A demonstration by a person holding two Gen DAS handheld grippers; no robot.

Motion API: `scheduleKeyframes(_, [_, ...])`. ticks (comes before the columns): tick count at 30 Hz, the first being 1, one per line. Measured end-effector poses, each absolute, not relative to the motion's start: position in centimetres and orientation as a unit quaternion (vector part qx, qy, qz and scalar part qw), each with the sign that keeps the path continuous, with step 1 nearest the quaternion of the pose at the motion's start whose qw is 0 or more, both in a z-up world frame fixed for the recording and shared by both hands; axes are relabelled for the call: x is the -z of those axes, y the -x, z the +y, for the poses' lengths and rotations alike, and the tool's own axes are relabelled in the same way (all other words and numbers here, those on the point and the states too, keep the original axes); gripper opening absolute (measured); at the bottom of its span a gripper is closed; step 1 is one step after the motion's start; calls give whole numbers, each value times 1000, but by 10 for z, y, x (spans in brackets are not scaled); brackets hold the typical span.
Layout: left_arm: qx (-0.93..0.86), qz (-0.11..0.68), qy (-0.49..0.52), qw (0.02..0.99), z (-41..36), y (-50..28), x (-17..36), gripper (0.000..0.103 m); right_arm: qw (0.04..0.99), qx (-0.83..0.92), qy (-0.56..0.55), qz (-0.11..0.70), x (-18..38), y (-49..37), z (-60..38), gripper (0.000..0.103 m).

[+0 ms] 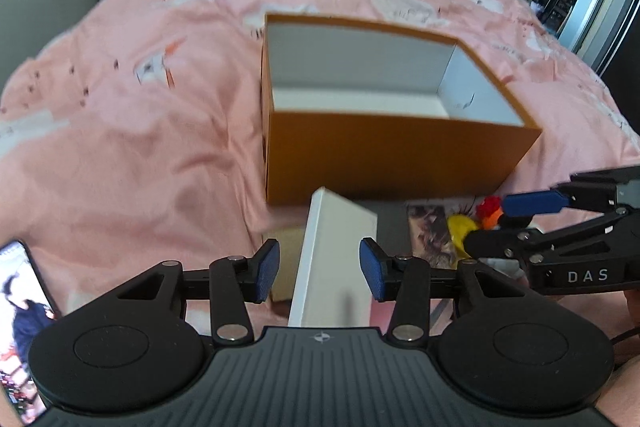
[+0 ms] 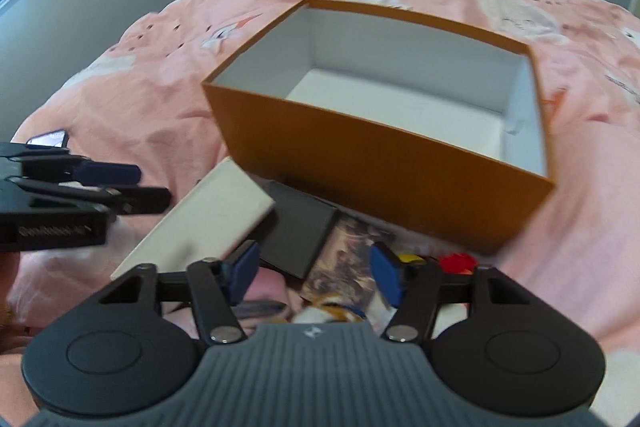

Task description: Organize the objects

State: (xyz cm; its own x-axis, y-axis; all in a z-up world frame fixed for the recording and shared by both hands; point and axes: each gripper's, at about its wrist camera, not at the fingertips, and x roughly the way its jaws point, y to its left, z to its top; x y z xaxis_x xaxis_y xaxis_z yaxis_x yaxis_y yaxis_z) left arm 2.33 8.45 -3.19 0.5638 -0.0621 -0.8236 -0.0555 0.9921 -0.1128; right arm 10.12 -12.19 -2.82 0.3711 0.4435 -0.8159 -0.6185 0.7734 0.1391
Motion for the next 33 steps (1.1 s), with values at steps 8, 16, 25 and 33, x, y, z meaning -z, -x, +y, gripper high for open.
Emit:
scheduleKeyframes(8, [15,517,90,851,90,-31,65,54,802,-346,131,469,49,-108,-82,52])
scheduleKeyframes(16, [41,520,130,843,101,-35,71,46,798,-334,143,480,59,-114,-74,52])
scheduleKeyframes(25, [93,496,138,852,99,-27,48,35,800,-315,99,501,54,-120,-84,52])
scheduleKeyframes(33, [123,521,150,831,90,-26,56,28,789,-319,22,525,45,-121,-91,63])
